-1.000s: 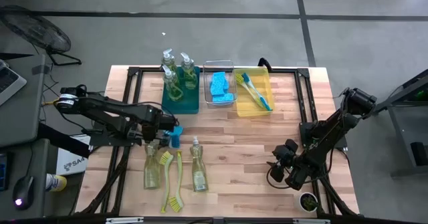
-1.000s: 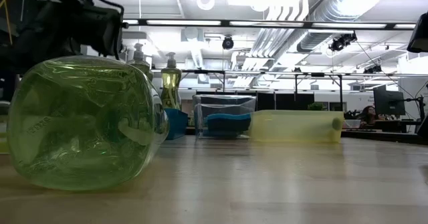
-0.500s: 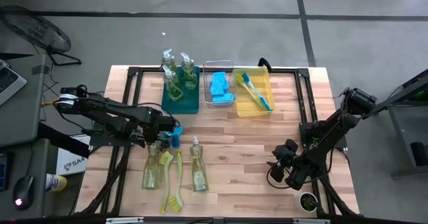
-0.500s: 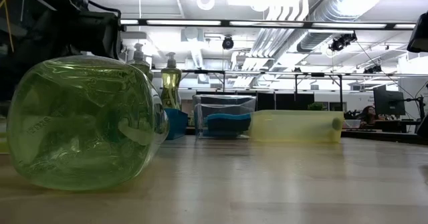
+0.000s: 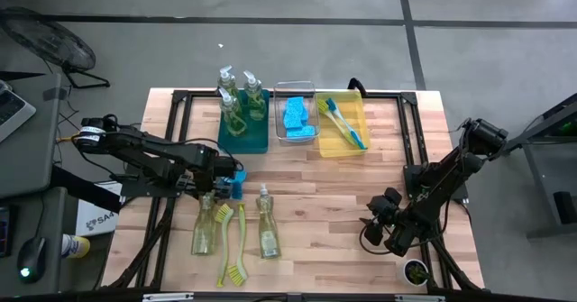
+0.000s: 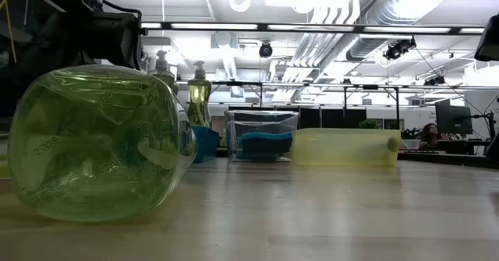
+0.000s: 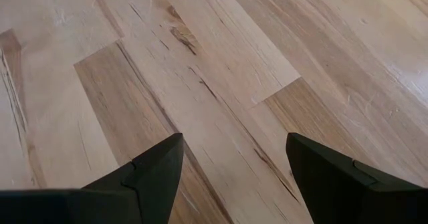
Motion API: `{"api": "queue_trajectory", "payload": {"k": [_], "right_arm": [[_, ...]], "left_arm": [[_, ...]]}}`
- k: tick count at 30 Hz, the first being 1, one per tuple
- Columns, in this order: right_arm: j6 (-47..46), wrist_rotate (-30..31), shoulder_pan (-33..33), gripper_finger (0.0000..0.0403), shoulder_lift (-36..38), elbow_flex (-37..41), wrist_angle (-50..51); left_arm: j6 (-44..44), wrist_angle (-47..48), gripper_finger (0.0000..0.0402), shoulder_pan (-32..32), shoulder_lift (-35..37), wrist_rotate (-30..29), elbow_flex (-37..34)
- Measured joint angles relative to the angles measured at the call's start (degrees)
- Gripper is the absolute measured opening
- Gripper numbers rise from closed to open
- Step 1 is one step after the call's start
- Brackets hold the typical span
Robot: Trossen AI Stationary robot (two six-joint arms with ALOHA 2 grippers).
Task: Pick & Place Kitchen Sink Supplies
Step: Put the dishwashing liquid into the blue bin
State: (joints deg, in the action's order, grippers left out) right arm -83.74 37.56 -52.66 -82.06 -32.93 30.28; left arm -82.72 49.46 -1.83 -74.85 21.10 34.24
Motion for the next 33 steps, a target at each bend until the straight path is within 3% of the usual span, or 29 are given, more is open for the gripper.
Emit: {"api": "queue_trajectory", "payload": {"k": [27,33], "right_arm": [[0.00,-0.04,0.02,0.0259,0.00,0.00,-0.96],[0.08,-0.09,0.02,0.0259,0.00,0.00,-0.98]], "left_arm": [[3.93,0.08,0.0275,-0.04,0.47,-0.83,0.82],[6.03,6.61,0.0275,-0.06,2.49,-5.86,7.92]]}}
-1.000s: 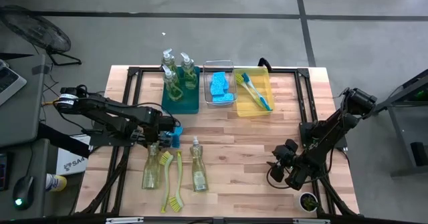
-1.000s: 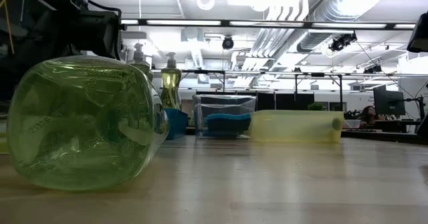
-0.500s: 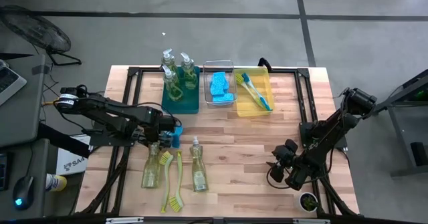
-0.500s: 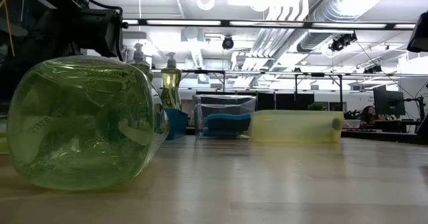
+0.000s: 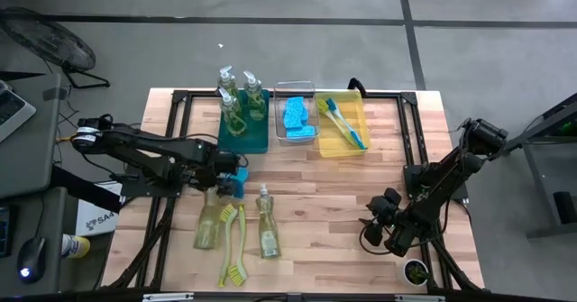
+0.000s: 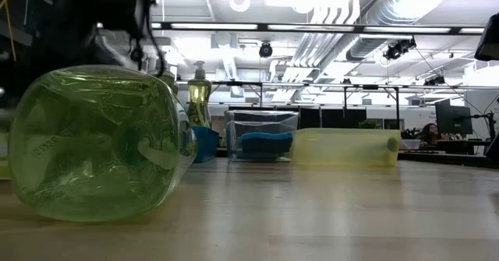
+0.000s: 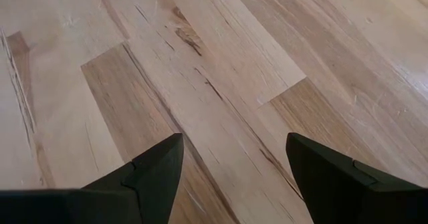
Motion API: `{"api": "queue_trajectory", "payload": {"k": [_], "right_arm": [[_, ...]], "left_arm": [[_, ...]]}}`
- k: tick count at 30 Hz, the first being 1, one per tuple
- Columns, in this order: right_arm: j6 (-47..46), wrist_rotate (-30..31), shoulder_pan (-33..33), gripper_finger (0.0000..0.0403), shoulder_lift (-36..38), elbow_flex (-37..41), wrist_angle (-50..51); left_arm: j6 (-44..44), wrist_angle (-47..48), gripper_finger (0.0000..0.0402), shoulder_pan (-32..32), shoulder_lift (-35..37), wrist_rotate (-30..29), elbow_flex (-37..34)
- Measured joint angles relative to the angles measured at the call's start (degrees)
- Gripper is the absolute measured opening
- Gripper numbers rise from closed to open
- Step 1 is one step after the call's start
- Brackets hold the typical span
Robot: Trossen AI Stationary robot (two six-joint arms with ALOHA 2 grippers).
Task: Pick & Place Kitchen Sink Supplies
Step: Put the dishwashing liquid into the blue bin
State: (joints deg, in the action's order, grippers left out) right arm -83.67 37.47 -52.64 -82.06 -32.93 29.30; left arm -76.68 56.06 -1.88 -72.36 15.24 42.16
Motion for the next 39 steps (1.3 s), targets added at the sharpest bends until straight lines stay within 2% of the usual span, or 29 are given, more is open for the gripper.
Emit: {"api": "queue_trajectory", "payload": {"k": [8,13,17,21,24,33,39], "right_arm": [[0.10,0.63,0.13,0.0259,0.00,0.00,-0.03],[0.10,0.94,0.13,0.0259,0.00,0.00,-0.05],[0.05,0.97,0.13,0.0259,0.00,0.00,-0.05],[0.05,1.31,0.15,0.0259,0.00,0.00,-0.27],[0.03,1.54,0.15,0.0259,0.00,0.00,-0.44],[-0.08,1.75,0.17,0.0259,-0.11,0.00,-1.29],[-0.08,1.84,0.17,0.0259,-0.11,0.00,-1.67]], "left_arm": [[2.84,9.18,0.0275,-0.03,0.73,-9.75,14.42],[6.02,8.22,0.0275,-0.46,0.75,-21.18,21.86],[8.46,5.23,0.0275,-2.73,0.75,-32.62,25.47],[10.24,0.26,0.0275,-5.25,0.75,-42.48,26.19],[12.53,-2.82,0.0275,-6.54,0.13,-47.66,26.28],[18.27,-9.19,0.0275,-6.39,-4.38,-54.01,26.28],[18.43,-9.84,0.0275,-6.39,-6.42,-59.05,26.26]]}}
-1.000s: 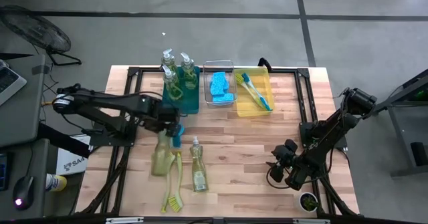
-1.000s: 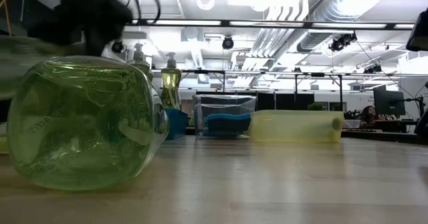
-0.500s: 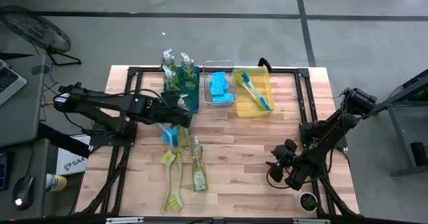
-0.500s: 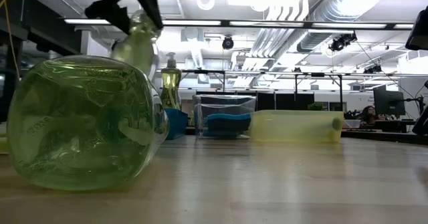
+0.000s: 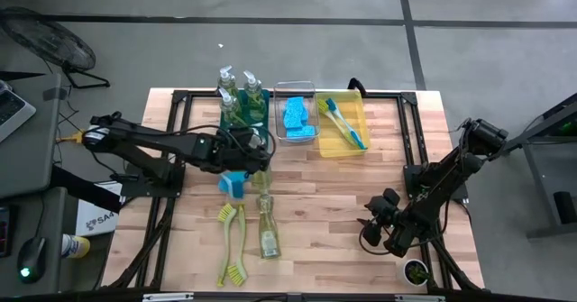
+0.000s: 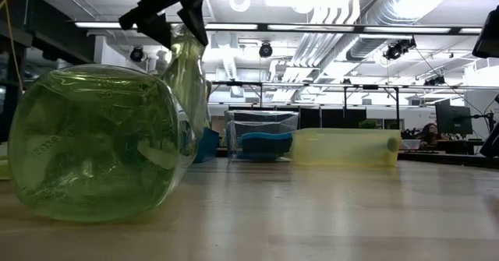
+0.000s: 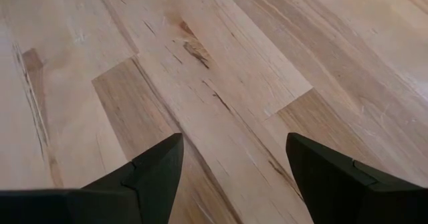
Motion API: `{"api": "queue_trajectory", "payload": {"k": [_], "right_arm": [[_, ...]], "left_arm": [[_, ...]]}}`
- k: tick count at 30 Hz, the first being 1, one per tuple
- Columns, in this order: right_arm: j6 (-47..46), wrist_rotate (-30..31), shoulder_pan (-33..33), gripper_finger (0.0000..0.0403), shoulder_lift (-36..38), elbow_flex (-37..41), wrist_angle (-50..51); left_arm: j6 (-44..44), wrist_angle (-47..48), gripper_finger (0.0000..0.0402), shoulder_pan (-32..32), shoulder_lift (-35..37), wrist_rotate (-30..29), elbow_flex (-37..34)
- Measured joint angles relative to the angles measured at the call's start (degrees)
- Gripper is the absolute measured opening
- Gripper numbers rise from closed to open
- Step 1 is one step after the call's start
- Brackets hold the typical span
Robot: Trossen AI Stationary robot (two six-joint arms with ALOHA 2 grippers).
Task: Pick & Place Kitchen Sink Supplies
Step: Put the dishwashing liquid into the blue bin
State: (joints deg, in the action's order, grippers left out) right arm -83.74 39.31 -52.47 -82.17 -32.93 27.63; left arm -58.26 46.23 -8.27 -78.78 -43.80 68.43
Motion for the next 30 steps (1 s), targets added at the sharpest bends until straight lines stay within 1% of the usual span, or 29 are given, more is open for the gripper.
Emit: {"api": "queue_trajectory", "payload": {"k": [3,6,12,14,17,20,23,30], "right_arm": [[0.00,0.00,0.00,0.0259,0.00,0.00,-0.10],[0.00,0.00,0.00,0.0259,0.00,0.00,-0.38],[0.00,-0.02,0.00,0.0259,0.00,0.00,-0.82],[0.00,-0.02,0.00,0.0259,0.00,0.00,-0.82],[0.00,0.04,0.00,0.0259,0.00,0.00,-0.94],[0.00,0.92,0.00,0.0259,0.00,0.00,-1.20],[0.02,1.69,0.00,0.0259,0.00,0.00,-1.50],[0.15,1.73,0.00,0.0259,0.00,0.00,-2.23]], "left_arm": [[0.55,-1.17,0.0275,0.00,-0.11,-2.15,0.00],[3.06,-5.17,0.0275,0.00,-0.07,-5.06,0.00],[12.13,-12.60,0.0275,-0.04,-0.07,-12.93,0.00],[14.04,-13.50,0.0275,-0.03,-0.07,-16.63,0.00],[14.58,-13.65,0.0275,0.02,-0.07,-21.30,0.00],[16.15,-13.63,0.0275,0.21,-0.07,-24.75,0.00],[17.90,-13.64,0.0275,1.60,-0.18,-25.68,0.00],[17.67,-13.30,0.0275,6.66,-2.23,-25.83,0.04]]}}
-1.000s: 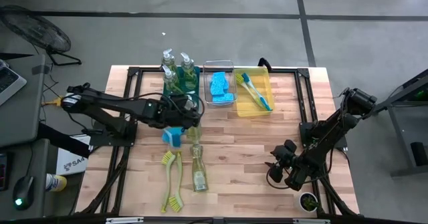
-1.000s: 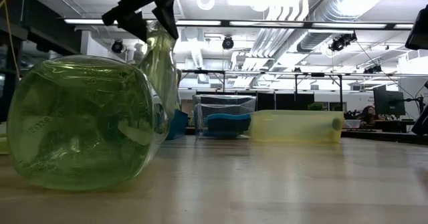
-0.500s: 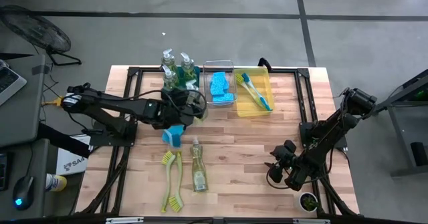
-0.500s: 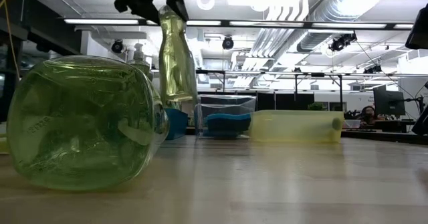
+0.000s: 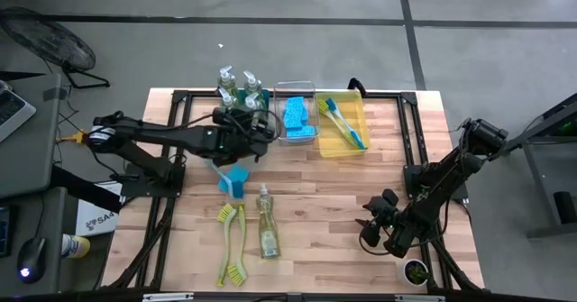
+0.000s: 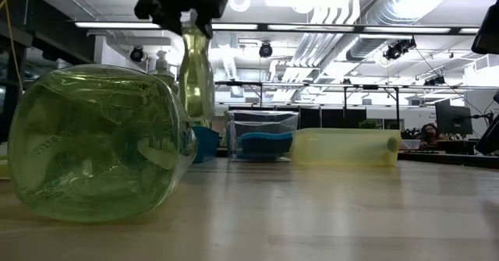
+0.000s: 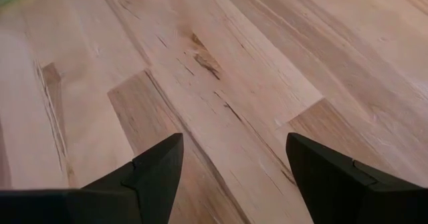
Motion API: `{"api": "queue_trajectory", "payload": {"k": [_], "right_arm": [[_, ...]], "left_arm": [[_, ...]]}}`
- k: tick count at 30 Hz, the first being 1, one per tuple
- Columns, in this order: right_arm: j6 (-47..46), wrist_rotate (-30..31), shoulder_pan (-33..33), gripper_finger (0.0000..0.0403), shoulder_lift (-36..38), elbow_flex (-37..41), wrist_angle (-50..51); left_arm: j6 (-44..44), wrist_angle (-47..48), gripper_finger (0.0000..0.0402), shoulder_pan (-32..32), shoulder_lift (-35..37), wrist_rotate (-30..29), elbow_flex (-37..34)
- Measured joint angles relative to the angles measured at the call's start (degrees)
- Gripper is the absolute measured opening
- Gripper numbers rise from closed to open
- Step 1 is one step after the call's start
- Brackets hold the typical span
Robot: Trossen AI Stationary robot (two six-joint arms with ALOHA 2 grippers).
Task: Pick & Place Kitchen Sink Supplies
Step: Put the dishwashing liquid into the blue bin
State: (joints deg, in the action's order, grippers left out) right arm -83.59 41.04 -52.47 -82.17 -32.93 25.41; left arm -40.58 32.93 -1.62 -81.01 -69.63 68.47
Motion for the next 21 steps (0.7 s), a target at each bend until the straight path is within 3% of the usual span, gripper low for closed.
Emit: {"api": "queue_trajectory", "payload": {"k": [10,21], "right_arm": [[0.04,0.42,-0.02,0.0259,0.00,0.00,-0.34],[0.07,0.55,-0.02,0.0259,0.00,0.00,-0.50]], "left_arm": [[-0.56,-0.22,0.0275,6.40,-6.61,0.16,-0.02],[-8.85,0.02,0.0275,9.93,-12.64,-0.14,-0.02]]}}
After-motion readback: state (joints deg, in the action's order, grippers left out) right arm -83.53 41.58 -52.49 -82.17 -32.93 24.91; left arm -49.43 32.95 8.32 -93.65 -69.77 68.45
